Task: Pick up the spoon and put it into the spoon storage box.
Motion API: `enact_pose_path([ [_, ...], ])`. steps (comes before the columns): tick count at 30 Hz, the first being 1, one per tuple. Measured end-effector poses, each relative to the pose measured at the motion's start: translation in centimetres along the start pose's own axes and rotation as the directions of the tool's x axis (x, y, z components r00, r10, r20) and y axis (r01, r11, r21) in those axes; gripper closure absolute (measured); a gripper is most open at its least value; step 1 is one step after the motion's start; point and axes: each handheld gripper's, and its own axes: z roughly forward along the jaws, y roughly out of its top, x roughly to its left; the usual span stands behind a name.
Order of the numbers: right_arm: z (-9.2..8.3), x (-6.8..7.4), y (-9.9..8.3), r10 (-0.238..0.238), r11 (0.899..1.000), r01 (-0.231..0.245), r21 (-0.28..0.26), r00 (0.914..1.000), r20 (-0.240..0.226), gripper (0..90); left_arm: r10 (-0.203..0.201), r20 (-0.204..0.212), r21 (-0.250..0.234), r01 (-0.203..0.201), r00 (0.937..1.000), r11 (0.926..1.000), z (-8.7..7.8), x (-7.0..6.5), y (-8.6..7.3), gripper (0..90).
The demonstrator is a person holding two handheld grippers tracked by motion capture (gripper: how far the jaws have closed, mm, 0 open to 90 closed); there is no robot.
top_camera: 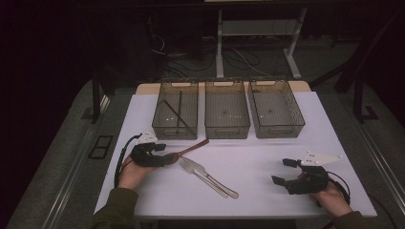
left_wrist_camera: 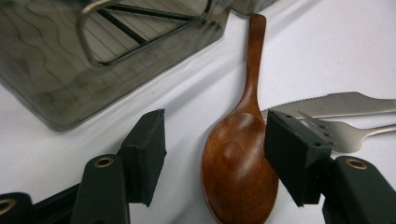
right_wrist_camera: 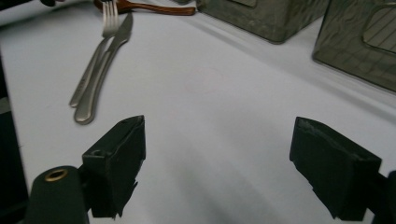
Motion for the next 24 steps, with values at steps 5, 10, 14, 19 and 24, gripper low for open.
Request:
enact_pose_path([
  [5,-0.18,-0.07,-0.04,-0.001,1.000,0.001,-0.008,0.9999,0.017,17.6,0.010,0.005,0.011,-0.010,0.9999,0.9999,0.23,-0.21,-0.03,39.5],
  [10,0.04,0.03,-0.06,-0.019,1.000,0.019,-0.002,0.9997,0.016,17.6,0.016,0.006,0.030,-0.016,0.9999,0.9994,0.41,-0.37,-0.10,41.2],
  [14,0.19,0.12,-0.12,-0.028,1.000,0.028,0.012,0.9994,0.019,17.6,0.028,0.007,0.052,-0.028,0.9996,0.9982,0.58,-0.52,-0.22,42.9],
  [19,0.17,0.09,-0.13,-0.032,0.999,0.032,0.013,0.9992,0.023,17.6,0.037,0.013,0.049,-0.038,0.9992,0.9981,0.45,-0.72,-0.37,47.0],
  [24,0.16,0.03,-0.15,-0.035,0.999,0.035,0.018,0.9990,0.026,17.6,0.042,0.035,0.049,-0.044,0.9985,0.9978,0.36,-1.01,-0.45,53.1],
])
